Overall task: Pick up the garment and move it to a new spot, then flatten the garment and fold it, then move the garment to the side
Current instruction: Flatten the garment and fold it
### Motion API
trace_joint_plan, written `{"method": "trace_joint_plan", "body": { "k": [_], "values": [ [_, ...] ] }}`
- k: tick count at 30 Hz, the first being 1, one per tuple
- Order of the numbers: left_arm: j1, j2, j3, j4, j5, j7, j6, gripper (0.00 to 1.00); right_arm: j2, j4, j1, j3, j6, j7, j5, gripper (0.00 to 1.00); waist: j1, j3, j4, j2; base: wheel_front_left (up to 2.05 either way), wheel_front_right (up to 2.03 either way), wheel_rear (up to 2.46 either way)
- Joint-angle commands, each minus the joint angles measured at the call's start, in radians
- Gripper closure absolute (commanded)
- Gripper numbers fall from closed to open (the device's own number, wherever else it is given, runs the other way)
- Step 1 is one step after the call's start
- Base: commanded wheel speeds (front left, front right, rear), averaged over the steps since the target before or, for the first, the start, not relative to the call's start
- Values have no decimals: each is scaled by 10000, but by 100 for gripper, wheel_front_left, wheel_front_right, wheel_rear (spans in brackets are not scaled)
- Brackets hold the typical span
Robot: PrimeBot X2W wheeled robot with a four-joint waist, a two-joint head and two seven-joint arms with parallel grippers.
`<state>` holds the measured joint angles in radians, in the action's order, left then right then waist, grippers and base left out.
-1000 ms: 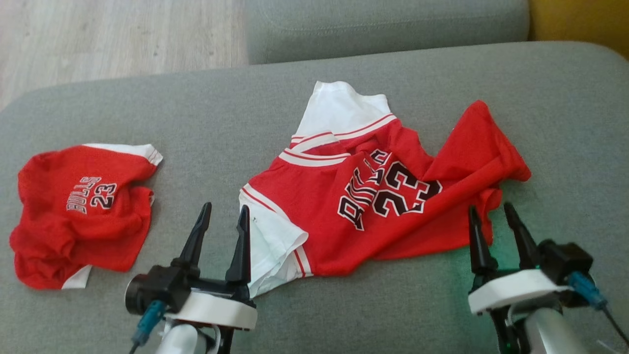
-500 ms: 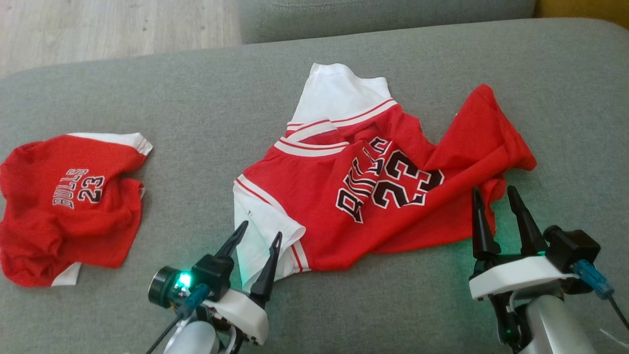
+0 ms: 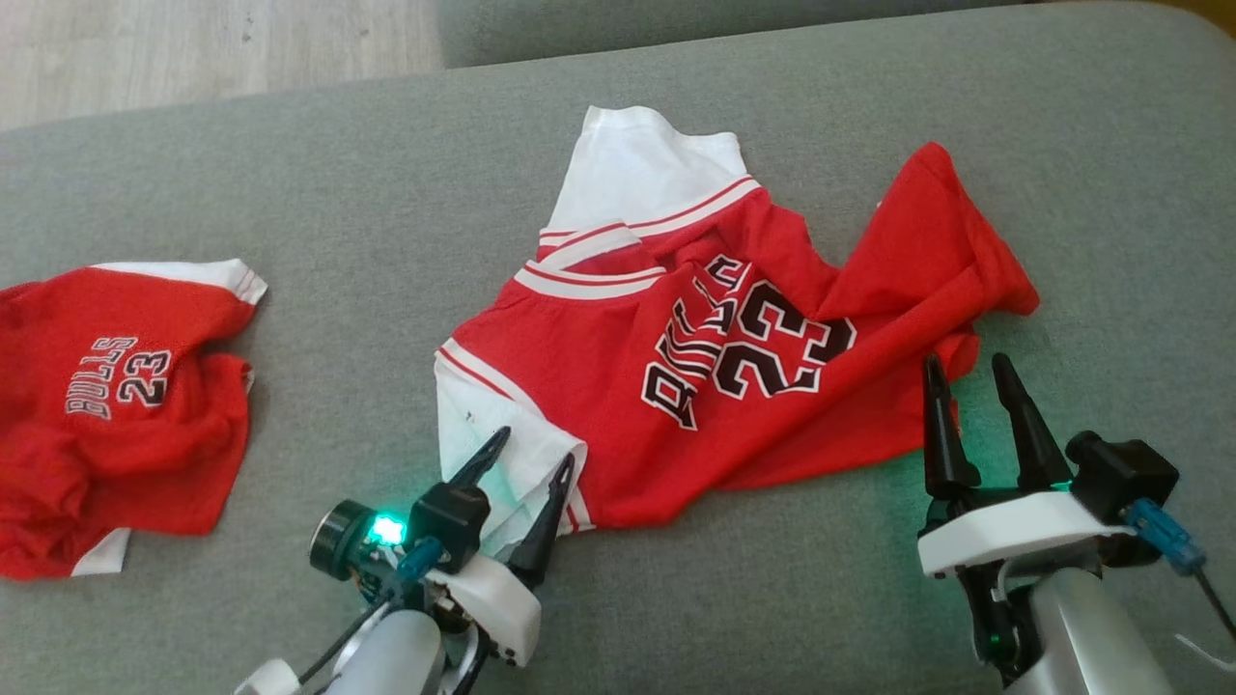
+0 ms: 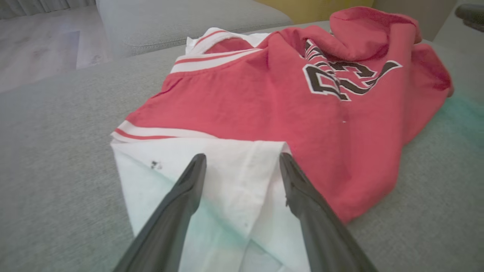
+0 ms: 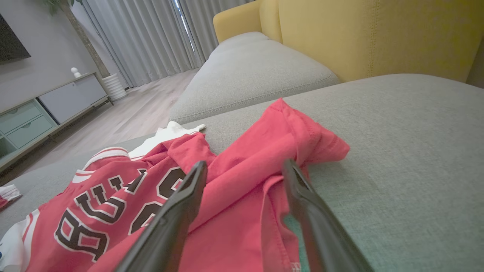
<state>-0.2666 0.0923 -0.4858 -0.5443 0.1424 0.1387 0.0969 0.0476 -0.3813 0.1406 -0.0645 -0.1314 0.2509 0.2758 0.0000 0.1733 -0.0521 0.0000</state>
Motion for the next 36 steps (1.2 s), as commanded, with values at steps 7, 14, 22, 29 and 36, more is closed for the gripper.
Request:
{"method": "trace_joint_plan", "body": {
  "k": [7,14,22,29,36],
  "values": [
    [-462,206,7,154,-248,30,-95,0,26,236,366,-274,7,108,121,0,0,44,-89,0,0,0,0],
    [-555,271,179,-38,-275,-144,-676,0,26,252,395,-260,7,108,141,0,0,89,-85,0,0,0,0],
    [-675,298,480,46,-144,48,-1248,100,26,217,378,-208,7,108,80,0,0,38,155,0,0,0,0],
    [-496,518,819,529,-34,497,-1742,100,26,142,315,-176,7,109,32,0,0,-211,577,0,0,0,0],
    [-62,870,1201,947,127,541,-2164,100,26,44,181,-136,7,109,19,0,0,-456,1060,0,0,0,0]
  ]
}}
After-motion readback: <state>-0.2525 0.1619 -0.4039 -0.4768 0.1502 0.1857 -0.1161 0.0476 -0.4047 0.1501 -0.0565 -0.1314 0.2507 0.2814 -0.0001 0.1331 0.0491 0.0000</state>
